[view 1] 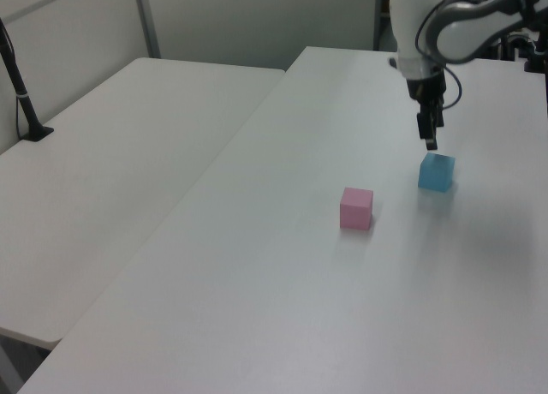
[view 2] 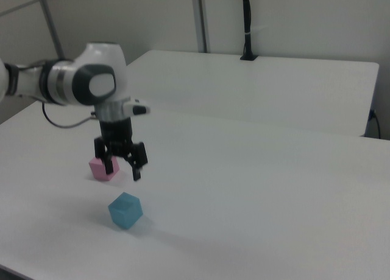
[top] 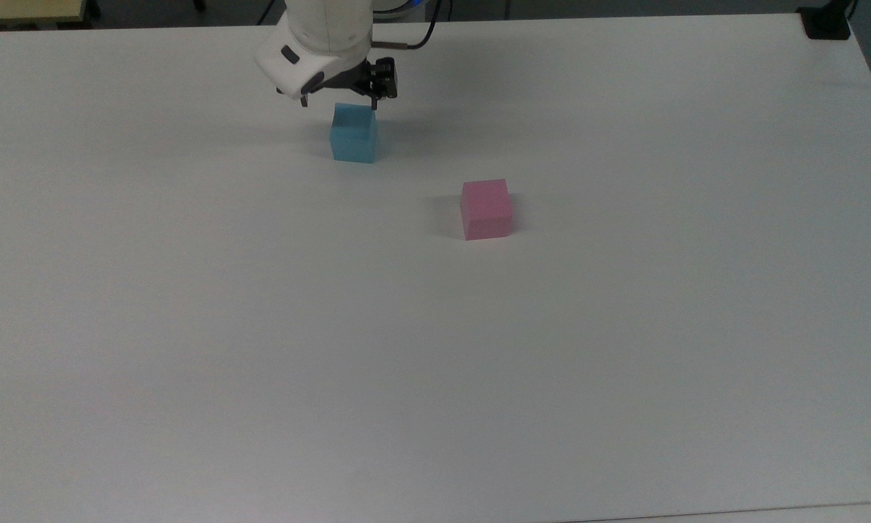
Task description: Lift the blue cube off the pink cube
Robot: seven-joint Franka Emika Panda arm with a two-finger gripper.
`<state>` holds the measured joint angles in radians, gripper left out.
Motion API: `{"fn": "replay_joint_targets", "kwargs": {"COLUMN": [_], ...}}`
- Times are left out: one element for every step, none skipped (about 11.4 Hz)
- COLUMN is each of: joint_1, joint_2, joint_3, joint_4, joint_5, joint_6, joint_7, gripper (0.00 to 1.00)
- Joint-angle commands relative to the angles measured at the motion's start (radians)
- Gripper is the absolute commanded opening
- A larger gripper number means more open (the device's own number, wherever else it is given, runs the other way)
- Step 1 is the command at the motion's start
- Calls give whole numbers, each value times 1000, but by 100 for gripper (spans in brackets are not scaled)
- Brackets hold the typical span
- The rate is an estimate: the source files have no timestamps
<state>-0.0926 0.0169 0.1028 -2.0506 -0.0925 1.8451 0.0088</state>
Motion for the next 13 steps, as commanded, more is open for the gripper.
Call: {"fn": "replay_joint_targets", "kwargs": {"joint_1": [-3, -1, -1, 5, 20, 30, 30, 24, 20, 17, 11, 10, 8], "joint_2": [-93, -106, -107, -109, -109, -110, -113, -110, -95, -69, -60, -58, -58], "joint_3": [-40, -45, -49, -86, -121, -127, -129, -137, -141, -143, -156, -179, -189], "joint_4": [162, 220, 280, 335, 383, 401, 408, 409, 434, 447, 480, 503, 507], "joint_5": [111, 117, 135, 178, 209, 209, 200, 183, 140, 116, 111, 112, 111], "joint_6": [-148, -191, -222, -257, -292, -322, -323, -308, -272, -239, -242, -247, -247], "joint_7": [-20, -15, 0, 22, 36, 36, 33, 7, -39, -46, -47, -55, -94], "gripper": [100, 100, 100, 100, 100, 100, 100, 100, 100, 100, 100, 100, 100]}}
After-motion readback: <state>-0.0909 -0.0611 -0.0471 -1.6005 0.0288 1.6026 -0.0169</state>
